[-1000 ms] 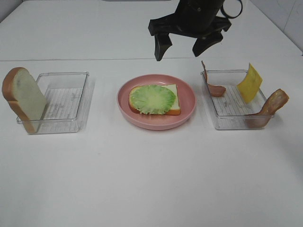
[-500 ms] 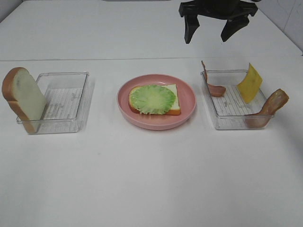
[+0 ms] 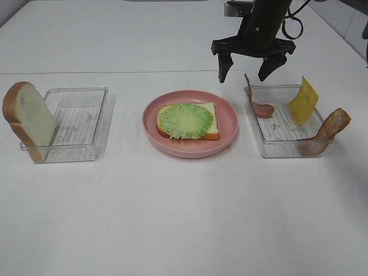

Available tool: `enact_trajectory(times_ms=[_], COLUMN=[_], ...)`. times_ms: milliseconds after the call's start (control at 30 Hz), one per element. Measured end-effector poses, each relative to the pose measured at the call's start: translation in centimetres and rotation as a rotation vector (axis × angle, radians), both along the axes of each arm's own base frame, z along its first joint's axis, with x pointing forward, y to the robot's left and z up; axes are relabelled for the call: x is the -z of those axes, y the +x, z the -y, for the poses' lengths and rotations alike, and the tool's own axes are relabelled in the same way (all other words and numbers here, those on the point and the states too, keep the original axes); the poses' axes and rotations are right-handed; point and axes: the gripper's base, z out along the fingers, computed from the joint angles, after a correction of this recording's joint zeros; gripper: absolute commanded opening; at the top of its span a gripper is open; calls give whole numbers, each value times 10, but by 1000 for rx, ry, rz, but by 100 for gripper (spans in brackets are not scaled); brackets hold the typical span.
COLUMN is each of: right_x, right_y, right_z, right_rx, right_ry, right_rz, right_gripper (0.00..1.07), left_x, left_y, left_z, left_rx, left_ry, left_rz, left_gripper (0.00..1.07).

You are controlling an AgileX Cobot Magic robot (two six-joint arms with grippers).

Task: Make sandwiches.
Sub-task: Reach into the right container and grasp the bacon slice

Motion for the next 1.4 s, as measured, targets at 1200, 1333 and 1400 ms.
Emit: enact_trajectory(times_ms=[1200, 1333, 1400], right_x=[31, 31, 31], right_y=[10, 10, 9], right_z=[2, 2, 2], right_rx=[24, 24, 23], right_ry=[41, 39, 36], right_rz=[-2, -12, -21], right_gripper=[80, 80, 80], left_x=[0, 0, 0], left_y=[0, 0, 0], left_z=[0, 0, 0], left_rx=[0, 0, 0], left_ry=[0, 0, 0], left_rz=[0, 0, 0], left_gripper=[101, 101, 101])
